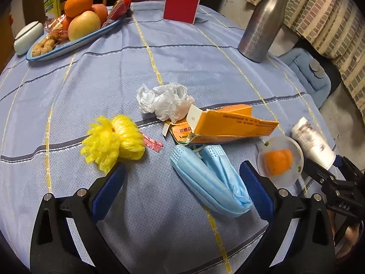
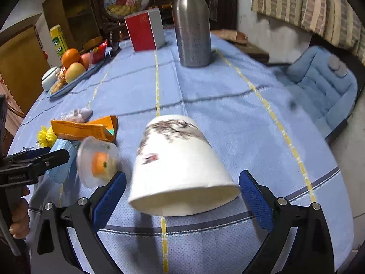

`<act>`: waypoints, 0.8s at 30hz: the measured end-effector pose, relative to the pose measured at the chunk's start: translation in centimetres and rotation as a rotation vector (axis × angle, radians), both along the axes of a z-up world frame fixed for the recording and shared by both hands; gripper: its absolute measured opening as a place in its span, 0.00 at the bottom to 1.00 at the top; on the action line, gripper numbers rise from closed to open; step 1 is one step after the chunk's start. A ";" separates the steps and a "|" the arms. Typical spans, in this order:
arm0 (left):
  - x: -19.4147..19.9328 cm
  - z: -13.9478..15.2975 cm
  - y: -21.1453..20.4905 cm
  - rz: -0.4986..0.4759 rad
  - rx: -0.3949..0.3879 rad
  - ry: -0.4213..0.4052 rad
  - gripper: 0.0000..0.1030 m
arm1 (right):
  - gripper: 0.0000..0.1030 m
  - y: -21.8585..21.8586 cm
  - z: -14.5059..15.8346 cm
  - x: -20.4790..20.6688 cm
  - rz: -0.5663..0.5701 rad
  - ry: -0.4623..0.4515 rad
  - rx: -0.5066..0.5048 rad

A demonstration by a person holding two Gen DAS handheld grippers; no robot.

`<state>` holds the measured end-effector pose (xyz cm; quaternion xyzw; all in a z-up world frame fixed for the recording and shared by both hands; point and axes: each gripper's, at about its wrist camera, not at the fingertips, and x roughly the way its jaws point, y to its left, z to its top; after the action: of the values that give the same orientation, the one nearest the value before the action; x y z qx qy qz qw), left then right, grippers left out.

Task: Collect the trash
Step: 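Grasp the white paper cup with the right tool while the left tool grasps the blue face mask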

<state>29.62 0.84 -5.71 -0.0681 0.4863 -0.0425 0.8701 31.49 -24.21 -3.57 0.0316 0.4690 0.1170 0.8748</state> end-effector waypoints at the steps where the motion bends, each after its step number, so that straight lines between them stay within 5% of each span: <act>1: 0.0 0.1 0.0 -0.004 -0.003 -0.004 0.94 | 0.94 -0.2 0.1 -0.1 -0.005 -0.008 0.010; 11: -0.2 0.7 0.7 -0.009 -0.085 -0.010 0.94 | 0.94 1.5 0.2 -0.3 0.032 -0.028 -0.088; 18: -0.5 0.3 -0.7 -0.048 -0.028 -0.015 0.93 | 0.86 1.6 0.5 -0.6 0.041 -0.054 -0.081; 24: -0.8 -0.2 -2.0 -0.085 0.030 -0.019 0.61 | 0.86 1.4 0.5 -0.6 0.037 -0.052 -0.072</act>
<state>28.86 -1.21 -5.94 -0.0341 0.4809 -0.0728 0.8731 30.93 -22.80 -3.10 -0.0117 0.4507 0.1170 0.8849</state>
